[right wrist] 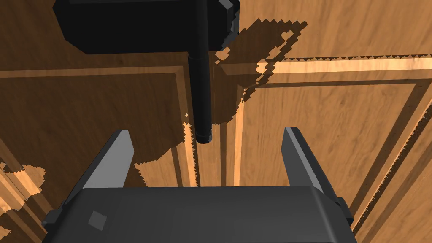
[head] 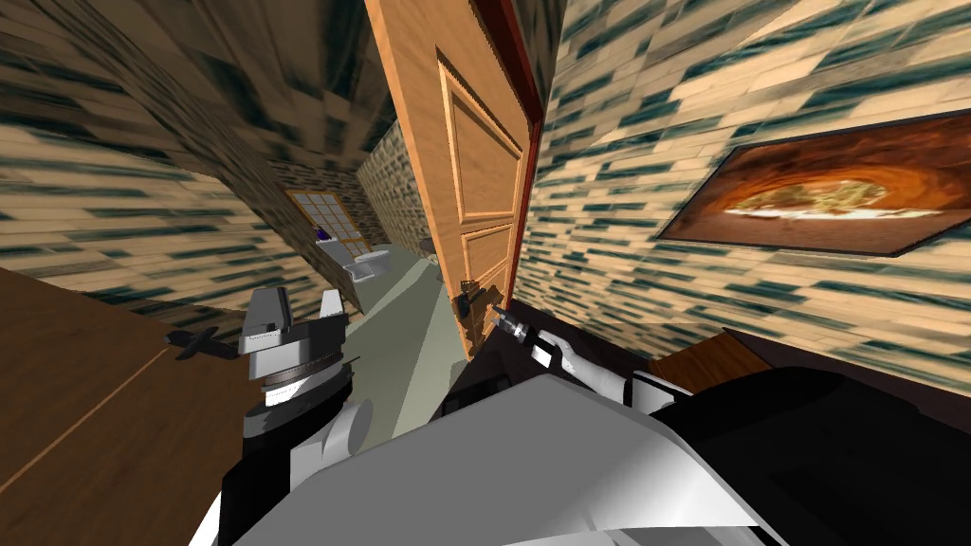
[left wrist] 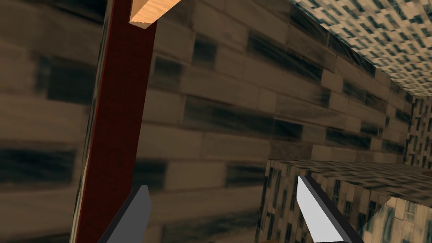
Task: Push the door open
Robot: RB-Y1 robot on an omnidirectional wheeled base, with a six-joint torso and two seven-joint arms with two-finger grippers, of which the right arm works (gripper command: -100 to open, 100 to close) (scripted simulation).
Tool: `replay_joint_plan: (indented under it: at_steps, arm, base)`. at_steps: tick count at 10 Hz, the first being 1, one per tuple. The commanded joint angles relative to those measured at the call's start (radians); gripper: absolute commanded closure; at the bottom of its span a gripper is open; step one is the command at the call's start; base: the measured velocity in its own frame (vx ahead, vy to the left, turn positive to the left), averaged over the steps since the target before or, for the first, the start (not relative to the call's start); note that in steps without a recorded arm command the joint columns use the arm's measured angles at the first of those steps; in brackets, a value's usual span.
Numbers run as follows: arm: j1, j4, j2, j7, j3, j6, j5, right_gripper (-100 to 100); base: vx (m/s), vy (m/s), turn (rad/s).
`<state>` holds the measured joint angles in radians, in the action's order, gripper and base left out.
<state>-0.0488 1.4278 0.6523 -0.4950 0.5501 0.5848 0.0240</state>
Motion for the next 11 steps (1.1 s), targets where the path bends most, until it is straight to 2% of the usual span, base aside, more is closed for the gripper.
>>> replay_joint_plan:
  at_steps: [1,2,3,8,9,10,11]
  arm:
    - [0.016,-0.022,0.019,-0.02,0.014,0.003,-0.002,-100]
    - [0.01,-0.014,0.013,-0.012,0.009,0.004,-0.001,-100]
    - [0.02,-0.026,0.003,-0.013,0.005,-0.006,0.0,-100]
    - [0.046,-0.055,-0.032,-0.007,-0.009,-0.034,0.004,-100]
    - [0.05,-0.06,-0.037,-0.006,-0.011,-0.039,0.005,-100]
    - [0.048,-0.057,-0.034,-0.006,-0.009,-0.035,0.004,-100]
    - [0.048,-0.057,-0.034,-0.006,-0.009,-0.035,0.004,100]
  base:
    - [0.201,-0.08,0.061]
    - [0.082,-0.041,0.018]
    - [0.113,0.053,0.082]
    - [0.148,0.117,0.069]
    - [0.133,0.116,0.074]
    - [0.056,0.047,0.011]
    - [-0.006,-0.005,-0.011]
